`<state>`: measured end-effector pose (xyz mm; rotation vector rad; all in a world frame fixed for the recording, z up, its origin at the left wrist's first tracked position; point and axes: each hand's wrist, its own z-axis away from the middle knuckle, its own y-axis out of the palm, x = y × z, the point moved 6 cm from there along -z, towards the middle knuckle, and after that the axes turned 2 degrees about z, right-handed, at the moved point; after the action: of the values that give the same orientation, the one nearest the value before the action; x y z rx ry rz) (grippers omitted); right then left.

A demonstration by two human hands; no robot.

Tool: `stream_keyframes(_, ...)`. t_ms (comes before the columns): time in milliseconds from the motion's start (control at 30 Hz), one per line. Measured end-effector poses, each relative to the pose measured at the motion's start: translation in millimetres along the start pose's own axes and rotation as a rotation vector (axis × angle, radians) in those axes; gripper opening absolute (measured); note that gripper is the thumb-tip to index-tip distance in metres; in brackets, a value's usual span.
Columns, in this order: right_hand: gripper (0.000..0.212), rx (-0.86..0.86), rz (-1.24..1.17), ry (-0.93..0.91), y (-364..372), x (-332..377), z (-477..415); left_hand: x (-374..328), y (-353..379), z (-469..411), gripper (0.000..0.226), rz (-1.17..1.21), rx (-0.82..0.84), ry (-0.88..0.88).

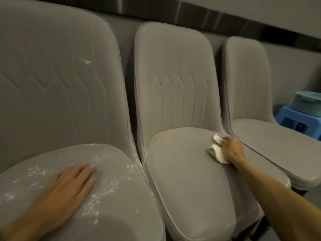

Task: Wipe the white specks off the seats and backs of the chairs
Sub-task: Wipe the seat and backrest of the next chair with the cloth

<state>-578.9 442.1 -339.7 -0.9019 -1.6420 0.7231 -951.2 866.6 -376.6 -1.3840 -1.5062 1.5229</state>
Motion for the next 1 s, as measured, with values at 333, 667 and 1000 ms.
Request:
stream_keyframes(333, 0.021, 0.287, -0.144, -0.473, 73, 158, 135, -2, -3, -12, 0.048, 0.118, 0.012, 0.084)
stream_keyframes(667, 0.029, 0.35, -0.191, -0.581, 91, 247, 251, 13, -17, 22, 0.051, 0.124, 0.025, 0.162)
stream_keyframes(1000, 0.035, 0.349, 0.056, -0.487, 80, 252, 278, 81, -45, 55, 0.045, 0.079, 0.008, 0.067)
